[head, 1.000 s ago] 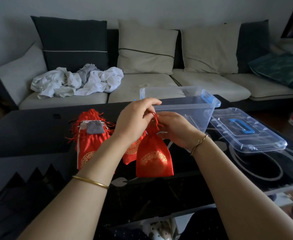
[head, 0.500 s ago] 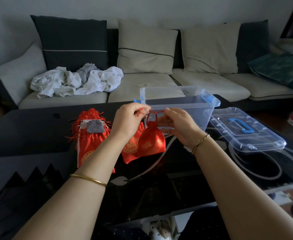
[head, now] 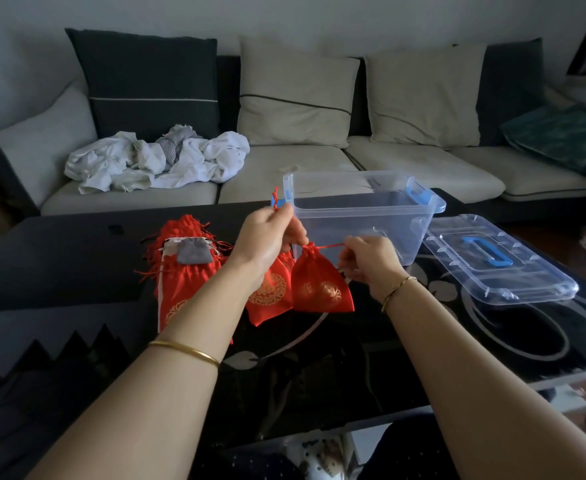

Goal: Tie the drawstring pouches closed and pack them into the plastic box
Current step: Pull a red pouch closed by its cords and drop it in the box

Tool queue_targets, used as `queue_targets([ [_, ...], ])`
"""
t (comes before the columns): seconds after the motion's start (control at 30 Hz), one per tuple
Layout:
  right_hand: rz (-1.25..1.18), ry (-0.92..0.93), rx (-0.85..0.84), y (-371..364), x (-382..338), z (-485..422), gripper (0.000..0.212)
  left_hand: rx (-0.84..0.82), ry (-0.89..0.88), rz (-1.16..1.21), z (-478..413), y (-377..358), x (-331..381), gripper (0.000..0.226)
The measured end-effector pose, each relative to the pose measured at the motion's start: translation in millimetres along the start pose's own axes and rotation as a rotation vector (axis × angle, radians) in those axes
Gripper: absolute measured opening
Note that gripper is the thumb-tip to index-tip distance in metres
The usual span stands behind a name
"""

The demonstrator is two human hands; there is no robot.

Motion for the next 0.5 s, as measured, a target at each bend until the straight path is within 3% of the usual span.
queue_targets([
  [0.17,-0.052,0.233,-0.09,-13,-46,18,0.03,-0.194,0.013,-0.314,4,-16,-7,0.011],
  [0.27,0.003,0.319,-0.158,-26,-59,26,0.032,-0.199,-0.004,-0.372,4,-19,-4,0.007],
  [0.43,-0.013,0.127,-0.223,-32,-40,26,0.04,-0.185,0.022,-0.31,3,-16,-8,0.014],
  [0.5,-0.036,0.092,-0.26,-35,-36,28,0.027,-0.174,0.027,-0.272,4,-14,-8,0.015],
])
Point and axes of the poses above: each hand's wrist, its own z-axis away from the middle knuckle, its own y-axis out of the back of the hand, x = y × z, the point moved 10 cm from there along -z, towards the middle knuckle, and after that the axes turned 2 degrees about x, right-handed, at the moved point
